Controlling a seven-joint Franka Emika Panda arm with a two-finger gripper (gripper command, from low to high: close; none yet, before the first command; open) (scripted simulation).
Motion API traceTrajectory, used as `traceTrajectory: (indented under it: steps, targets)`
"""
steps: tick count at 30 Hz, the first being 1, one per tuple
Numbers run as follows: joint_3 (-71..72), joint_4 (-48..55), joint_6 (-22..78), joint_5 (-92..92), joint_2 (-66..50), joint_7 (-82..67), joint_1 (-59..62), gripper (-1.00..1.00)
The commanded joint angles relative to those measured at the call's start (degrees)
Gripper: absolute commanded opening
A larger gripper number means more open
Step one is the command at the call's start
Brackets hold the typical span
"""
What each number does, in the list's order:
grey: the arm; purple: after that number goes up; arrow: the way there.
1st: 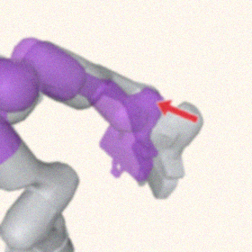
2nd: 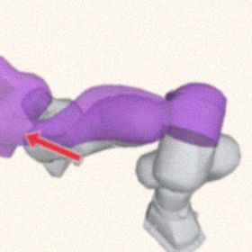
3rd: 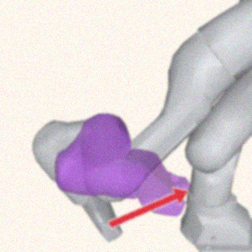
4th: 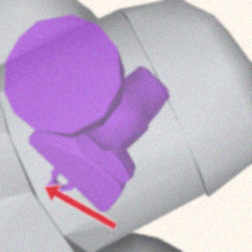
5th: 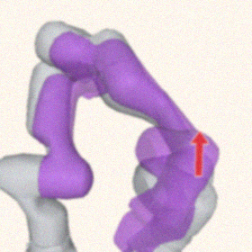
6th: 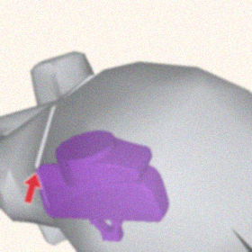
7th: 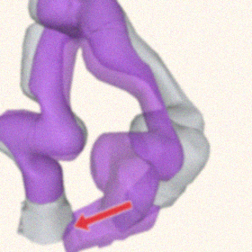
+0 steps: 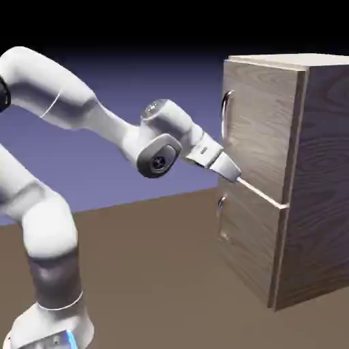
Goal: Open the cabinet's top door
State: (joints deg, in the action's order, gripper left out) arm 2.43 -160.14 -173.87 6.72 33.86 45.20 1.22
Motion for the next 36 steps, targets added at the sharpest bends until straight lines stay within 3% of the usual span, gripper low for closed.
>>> traceTrajectory:
  steps: [1,36]
  targets:
    - [0.90,0.32,0.05,2.50,0.45,1.02,0.71,0.00]
    - [32.47,11.54,1.86,89.72,16.01,36.64,25.44,0.00]
